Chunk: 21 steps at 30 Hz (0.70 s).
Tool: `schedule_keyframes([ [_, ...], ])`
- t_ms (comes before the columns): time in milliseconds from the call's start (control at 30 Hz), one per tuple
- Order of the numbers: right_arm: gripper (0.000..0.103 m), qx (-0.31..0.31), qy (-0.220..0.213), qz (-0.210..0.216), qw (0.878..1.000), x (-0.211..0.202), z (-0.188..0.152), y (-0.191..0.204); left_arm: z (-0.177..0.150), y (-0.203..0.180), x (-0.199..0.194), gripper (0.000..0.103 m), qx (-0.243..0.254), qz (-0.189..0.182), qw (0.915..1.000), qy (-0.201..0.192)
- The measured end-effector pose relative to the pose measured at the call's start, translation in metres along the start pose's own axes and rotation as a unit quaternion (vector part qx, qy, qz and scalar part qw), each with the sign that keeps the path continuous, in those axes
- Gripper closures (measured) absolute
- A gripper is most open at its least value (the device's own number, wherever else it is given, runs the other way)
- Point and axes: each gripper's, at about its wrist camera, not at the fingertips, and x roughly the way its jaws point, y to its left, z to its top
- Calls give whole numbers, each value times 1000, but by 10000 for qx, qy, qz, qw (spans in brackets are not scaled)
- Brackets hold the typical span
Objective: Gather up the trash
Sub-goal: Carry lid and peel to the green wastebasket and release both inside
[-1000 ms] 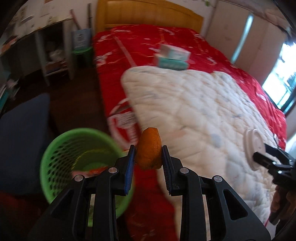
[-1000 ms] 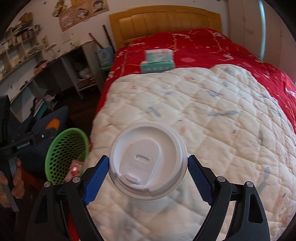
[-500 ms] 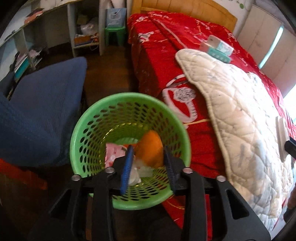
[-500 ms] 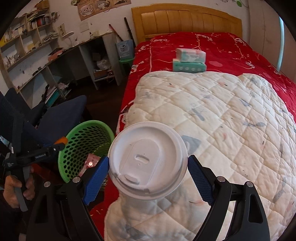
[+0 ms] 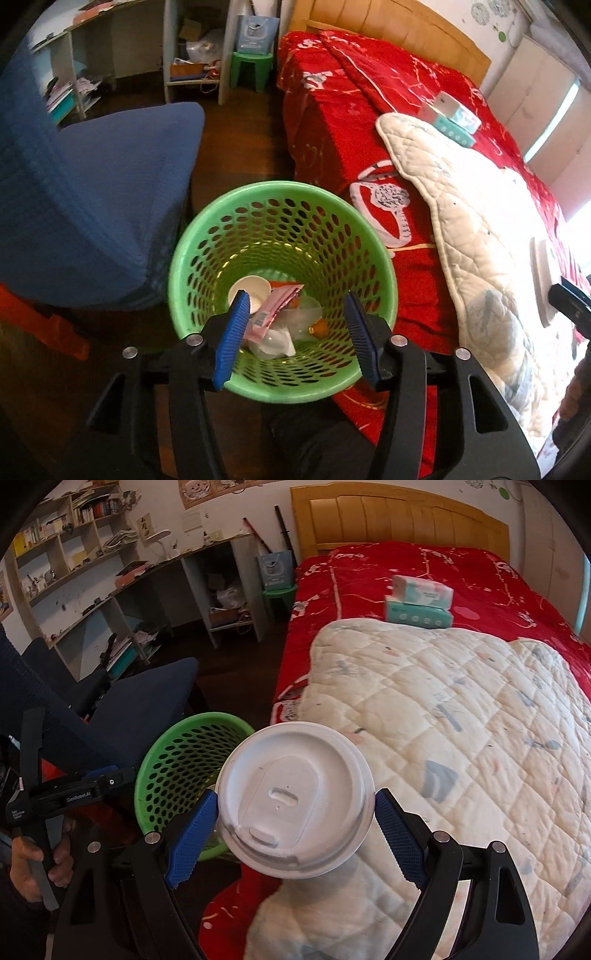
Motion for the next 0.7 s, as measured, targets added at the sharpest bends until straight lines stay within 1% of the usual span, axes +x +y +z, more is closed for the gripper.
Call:
schedule_keyframes([
  [400,20,-298,350,470,9978,47,4,58,-14,34,-32,47,-208,194,9994,-219],
  [533,20,-346,476,598,9965,64,4,78,-17,45,-39,44,-310,247,9988,-281],
  [700,20,-336,587,754,9949,80,4,94,-19,54,-46,39,-393,285,9983,-325],
])
